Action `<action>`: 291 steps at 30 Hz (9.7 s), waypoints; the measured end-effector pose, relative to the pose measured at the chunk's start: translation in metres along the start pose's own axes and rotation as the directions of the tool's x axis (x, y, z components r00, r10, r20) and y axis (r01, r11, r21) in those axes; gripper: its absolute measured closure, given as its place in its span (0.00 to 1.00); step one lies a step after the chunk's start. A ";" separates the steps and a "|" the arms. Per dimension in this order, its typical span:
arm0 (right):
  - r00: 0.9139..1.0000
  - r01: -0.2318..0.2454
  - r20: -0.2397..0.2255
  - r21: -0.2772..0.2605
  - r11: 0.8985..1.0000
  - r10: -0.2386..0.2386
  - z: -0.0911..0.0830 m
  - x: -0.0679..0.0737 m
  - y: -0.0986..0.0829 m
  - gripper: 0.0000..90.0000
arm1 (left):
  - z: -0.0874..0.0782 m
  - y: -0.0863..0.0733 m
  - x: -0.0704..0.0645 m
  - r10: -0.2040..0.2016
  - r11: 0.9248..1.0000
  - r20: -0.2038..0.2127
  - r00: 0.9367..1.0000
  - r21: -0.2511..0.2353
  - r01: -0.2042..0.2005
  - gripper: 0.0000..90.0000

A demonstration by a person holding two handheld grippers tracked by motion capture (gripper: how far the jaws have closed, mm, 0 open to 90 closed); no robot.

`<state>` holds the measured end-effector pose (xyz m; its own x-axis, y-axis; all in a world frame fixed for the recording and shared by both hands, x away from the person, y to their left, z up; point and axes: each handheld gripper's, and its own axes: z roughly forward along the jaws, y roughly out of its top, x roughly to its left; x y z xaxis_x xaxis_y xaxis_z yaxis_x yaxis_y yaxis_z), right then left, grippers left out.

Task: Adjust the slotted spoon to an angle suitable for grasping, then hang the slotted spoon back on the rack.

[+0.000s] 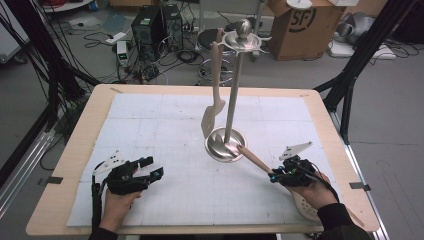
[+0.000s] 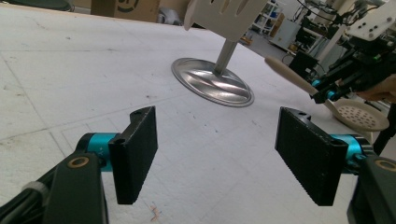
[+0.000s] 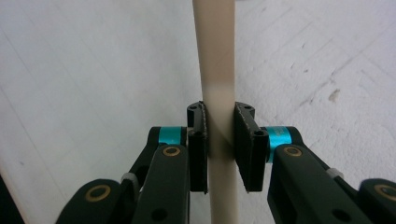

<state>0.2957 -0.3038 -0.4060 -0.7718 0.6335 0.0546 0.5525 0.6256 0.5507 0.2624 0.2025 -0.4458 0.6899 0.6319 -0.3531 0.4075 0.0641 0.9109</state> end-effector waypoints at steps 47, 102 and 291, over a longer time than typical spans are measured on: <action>0.951 -0.283 -0.300 -0.757 0.589 0.071 -0.049 0.004 0.018 0.86 | -0.002 0.000 0.001 -0.004 1.000 0.001 1.000 -0.009 0.004 0.34; 0.943 -0.281 -0.331 -0.829 0.483 -0.020 -0.043 0.010 0.114 0.86 | -0.004 0.002 0.003 -0.012 1.000 0.003 1.000 -0.023 0.012 0.34; 0.950 -0.265 -0.057 -0.671 0.692 0.308 0.007 0.008 -0.054 0.18 | 0.010 0.001 0.009 -0.017 1.000 -0.085 0.996 -0.004 0.017 0.22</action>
<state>0.2618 -0.3294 -0.4413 -0.5804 0.7684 0.2695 0.3759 -0.0407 0.9258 0.2746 0.2006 -0.4501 0.6292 0.6944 -0.3492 0.4167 0.0780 0.9057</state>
